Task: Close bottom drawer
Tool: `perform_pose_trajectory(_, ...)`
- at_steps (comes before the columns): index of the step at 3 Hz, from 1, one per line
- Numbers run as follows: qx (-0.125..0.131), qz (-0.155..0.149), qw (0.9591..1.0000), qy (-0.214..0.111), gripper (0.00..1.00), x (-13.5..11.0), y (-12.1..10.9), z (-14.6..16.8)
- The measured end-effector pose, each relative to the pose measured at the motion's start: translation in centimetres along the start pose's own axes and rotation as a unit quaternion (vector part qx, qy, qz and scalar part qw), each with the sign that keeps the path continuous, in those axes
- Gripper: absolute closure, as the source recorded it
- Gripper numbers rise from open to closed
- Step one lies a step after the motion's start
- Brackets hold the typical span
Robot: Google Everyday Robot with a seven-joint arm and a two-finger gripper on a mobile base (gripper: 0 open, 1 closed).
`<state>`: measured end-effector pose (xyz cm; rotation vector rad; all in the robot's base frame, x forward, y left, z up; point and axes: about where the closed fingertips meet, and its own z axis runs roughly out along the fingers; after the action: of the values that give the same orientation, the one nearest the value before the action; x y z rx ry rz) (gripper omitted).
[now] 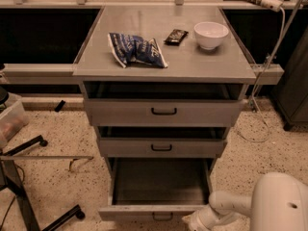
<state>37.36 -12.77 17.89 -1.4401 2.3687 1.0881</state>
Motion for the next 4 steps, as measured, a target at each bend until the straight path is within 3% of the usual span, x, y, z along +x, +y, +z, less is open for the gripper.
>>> perform_pose_trajectory(2, -0.018, -0.065, 0.9976, 0.018, 0.0, -7.1, -2.6, 2.6)
perform_pose_trajectory(3, -0.017, -0.066, 0.9975, 0.019, 0.0, -7.1, -2.5, 2.8)
perform_pose_trajectory(4, 0.018, -0.08, 0.9965, 0.018, 0.0, -8.1, -3.0, 2.3)
